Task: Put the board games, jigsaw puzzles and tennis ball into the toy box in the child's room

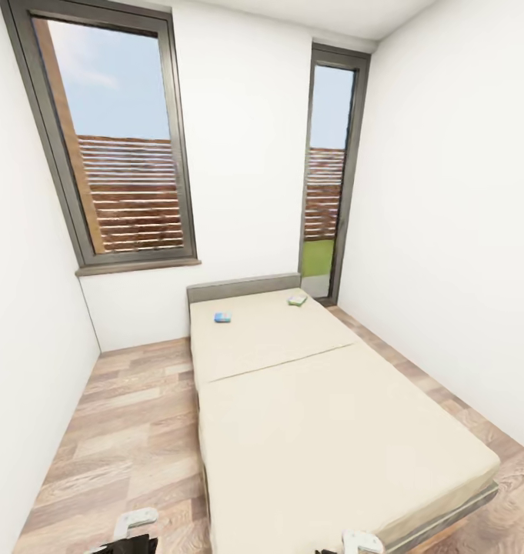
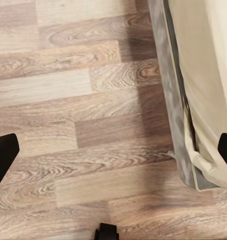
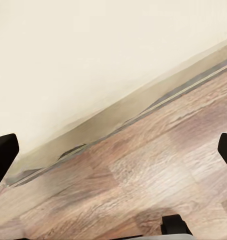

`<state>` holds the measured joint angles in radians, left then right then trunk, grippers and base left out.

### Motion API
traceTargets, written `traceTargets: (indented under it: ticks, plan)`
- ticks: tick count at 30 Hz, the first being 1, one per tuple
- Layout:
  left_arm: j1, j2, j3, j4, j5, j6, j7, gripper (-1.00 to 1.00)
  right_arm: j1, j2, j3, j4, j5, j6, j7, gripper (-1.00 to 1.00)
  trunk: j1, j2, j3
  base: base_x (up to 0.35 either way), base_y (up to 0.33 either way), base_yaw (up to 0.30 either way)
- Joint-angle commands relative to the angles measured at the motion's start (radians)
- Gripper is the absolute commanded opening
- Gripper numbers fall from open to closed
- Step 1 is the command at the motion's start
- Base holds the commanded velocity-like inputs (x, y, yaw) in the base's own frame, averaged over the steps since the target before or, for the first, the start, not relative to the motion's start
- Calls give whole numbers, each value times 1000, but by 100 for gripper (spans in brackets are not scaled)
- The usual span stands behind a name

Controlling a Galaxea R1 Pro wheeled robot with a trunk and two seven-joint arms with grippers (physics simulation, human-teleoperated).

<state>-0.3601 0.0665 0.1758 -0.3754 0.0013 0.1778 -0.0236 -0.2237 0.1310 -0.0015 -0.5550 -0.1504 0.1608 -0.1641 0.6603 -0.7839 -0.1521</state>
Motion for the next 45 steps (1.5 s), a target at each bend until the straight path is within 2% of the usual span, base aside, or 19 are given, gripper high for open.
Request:
traceTargets:
  ticks: [1,12,26,45]
  plan:
    - [0,-1,5,-2,0,6,-2,100,0,1,0,-2,-8,5,-4,100,0,-1,-2,153,81,0]
    - [0,-1,5,-2,0,6,-2,100,0,3,0,-2,-9,5,-3,100,0,-1,4,84,98,-91]
    - [0,-1,5,-2,0,6,-2,100,0,2,0,-3,-9,5,-3,100,0,-1,21,6,73,-194]
    - [0,-1,5,-2,0,6,-2,100,0,2,0,-3,-9,5,-3,100,0,-1,44,0,148,-201]
